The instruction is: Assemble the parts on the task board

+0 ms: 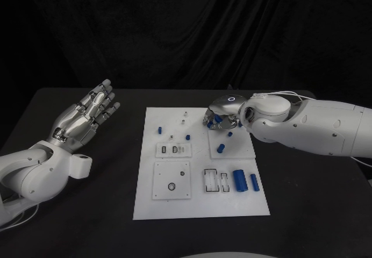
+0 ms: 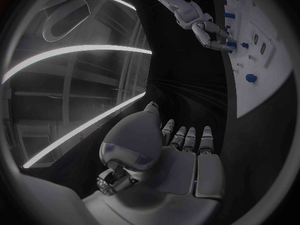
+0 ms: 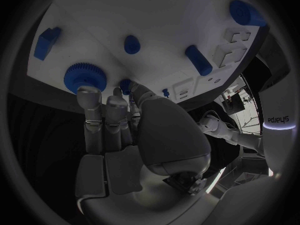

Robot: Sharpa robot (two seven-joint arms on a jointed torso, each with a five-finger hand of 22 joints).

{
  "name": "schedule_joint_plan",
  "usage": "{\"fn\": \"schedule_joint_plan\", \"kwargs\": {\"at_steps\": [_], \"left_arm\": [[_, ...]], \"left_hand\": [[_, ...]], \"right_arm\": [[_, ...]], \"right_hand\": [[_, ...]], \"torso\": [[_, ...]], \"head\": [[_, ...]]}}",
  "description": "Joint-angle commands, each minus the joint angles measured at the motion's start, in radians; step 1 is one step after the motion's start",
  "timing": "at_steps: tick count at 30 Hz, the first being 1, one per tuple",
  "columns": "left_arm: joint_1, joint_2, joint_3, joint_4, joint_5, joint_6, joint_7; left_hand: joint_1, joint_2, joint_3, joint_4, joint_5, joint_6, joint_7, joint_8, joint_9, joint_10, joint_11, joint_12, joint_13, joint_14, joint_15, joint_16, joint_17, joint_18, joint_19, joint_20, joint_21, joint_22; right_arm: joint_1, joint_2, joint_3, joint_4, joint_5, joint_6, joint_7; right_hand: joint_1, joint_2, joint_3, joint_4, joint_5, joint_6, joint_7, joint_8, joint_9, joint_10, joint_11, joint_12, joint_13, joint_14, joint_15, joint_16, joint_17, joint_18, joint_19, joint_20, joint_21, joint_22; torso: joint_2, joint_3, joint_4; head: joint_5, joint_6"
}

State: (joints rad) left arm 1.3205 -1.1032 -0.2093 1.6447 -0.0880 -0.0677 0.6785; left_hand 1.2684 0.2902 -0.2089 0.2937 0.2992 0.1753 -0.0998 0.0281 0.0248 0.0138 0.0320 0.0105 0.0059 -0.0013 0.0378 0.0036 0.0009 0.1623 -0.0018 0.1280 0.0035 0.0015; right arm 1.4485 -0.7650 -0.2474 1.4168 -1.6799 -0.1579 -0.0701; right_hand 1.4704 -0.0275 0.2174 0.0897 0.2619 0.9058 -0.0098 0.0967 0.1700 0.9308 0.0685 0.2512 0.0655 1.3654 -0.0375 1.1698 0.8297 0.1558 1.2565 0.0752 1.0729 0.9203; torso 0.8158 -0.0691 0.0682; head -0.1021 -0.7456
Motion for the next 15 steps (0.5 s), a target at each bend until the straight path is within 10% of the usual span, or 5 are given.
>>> {"fn": "schedule_joint_plan", "kwargs": {"at_steps": [1,15], "left_arm": [[0.002,0.002,-0.001,-0.001,0.006,0.027,0.270],[0.002,0.000,-0.003,-0.006,0.006,0.036,0.263]], "left_hand": [[0.012,-0.001,0.002,-0.002,0.011,0.002,0.010,-0.003,0.001,0.000,0.007,-0.003,-0.001,0.001,0.010,-0.004,-0.001,-0.002,0.002,0.009,-0.004,-0.002],[0.058,-0.003,0.002,-0.004,0.072,0.010,0.018,-0.002,0.002,-0.001,0.011,-0.003,-0.001,0.001,0.017,-0.004,-0.001,-0.004,0.002,0.014,-0.004,-0.002]], "right_arm": [[-0.005,0.001,0.000,-0.008,-0.010,-0.025,0.014],[0.000,-0.020,0.001,0.018,-0.010,-0.183,0.073]], "right_hand": [[0.015,-0.003,0.029,-0.002,0.004,0.023,0.007,0.012,0.006,0.018,-0.001,-0.009,-0.001,0.007,0.002,0.005,0.004,-0.017,-0.003,-0.001,0.011,0.012],[0.049,-0.010,0.108,-0.018,-0.059,0.098,0.038,0.041,0.042,0.120,-0.017,-0.009,0.003,0.034,-0.010,0.033,0.053,-0.030,0.027,-0.012,0.077,0.104]], "torso": [[0.001,0.0000,0.0002],[0.001,0.0003,-0.0004]], "head": [[0.003,-0.001],[0.009,0.002]]}}
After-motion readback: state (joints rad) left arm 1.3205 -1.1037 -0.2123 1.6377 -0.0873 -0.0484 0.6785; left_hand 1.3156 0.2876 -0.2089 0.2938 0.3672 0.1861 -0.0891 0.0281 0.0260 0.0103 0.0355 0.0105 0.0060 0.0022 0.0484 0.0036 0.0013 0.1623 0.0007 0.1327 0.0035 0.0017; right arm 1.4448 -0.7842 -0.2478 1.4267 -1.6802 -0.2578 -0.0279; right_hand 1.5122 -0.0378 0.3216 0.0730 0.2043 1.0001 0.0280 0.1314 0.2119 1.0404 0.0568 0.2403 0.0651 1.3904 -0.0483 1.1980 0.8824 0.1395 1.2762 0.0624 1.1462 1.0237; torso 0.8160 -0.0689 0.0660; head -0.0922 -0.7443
